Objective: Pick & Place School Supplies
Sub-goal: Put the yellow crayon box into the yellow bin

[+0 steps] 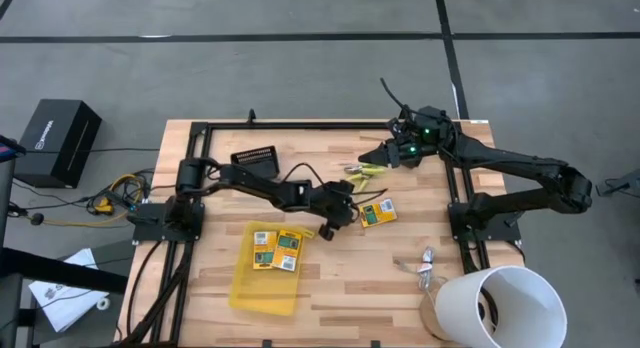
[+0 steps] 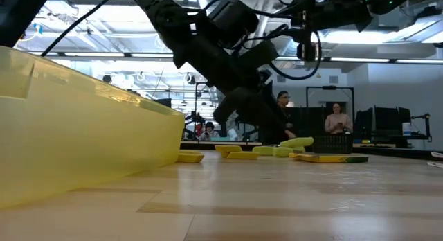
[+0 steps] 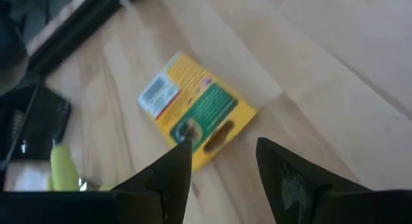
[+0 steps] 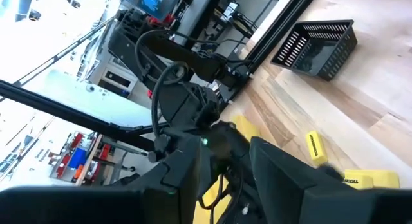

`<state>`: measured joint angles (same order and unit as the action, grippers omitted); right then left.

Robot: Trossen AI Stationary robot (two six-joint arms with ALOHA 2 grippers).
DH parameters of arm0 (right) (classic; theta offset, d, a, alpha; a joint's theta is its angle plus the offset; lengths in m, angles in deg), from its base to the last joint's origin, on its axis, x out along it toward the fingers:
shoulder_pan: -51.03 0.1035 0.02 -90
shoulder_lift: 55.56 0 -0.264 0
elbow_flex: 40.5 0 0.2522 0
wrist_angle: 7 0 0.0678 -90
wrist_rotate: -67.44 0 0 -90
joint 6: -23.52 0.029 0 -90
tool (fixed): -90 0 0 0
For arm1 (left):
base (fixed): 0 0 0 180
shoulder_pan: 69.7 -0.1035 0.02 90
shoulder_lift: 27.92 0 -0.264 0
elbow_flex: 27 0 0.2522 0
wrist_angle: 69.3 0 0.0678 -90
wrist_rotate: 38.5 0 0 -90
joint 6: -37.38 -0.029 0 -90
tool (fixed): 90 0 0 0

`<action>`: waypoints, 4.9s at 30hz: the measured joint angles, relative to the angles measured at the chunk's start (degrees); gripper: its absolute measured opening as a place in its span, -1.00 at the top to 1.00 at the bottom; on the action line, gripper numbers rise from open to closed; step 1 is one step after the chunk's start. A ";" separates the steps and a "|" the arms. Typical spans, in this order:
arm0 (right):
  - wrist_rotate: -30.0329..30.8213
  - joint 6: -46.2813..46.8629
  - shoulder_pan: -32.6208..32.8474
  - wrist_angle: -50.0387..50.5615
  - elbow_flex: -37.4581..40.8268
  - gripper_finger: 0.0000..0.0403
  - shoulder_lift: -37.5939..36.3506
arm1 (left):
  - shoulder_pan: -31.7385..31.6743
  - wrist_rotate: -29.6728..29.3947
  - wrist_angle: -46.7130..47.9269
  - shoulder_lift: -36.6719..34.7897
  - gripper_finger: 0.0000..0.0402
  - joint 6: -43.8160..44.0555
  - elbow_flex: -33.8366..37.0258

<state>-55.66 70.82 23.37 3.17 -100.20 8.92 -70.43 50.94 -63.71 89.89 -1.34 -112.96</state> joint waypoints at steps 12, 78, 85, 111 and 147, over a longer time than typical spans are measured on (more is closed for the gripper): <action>-2.92 -2.65 -0.62 -0.29 0.00 0.37 0.00 | 1.42 -2.94 -3.24 4.80 0.16 -4.68 -0.13; -4.11 -3.78 -0.44 -2.36 -0.04 0.37 0.00 | -0.46 -10.12 -4.04 13.34 1.00 -2.62 -12.03; -4.40 -2.33 -0.76 -7.12 -0.04 0.37 0.00 | 1.50 -10.42 0.19 7.47 1.00 -0.08 -12.81; -5.46 -0.76 -4.39 -13.75 -0.50 0.37 -0.02 | 5.04 -23.30 22.64 -14.76 1.00 9.49 -11.24; -9.04 -1.15 -4.24 -13.16 -0.50 0.37 -0.02 | 8.22 -11.05 22.99 4.58 0.03 30.10 -11.26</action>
<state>-64.70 69.68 19.13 -9.99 -100.70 8.90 -62.22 39.90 -40.72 94.46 28.76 -124.22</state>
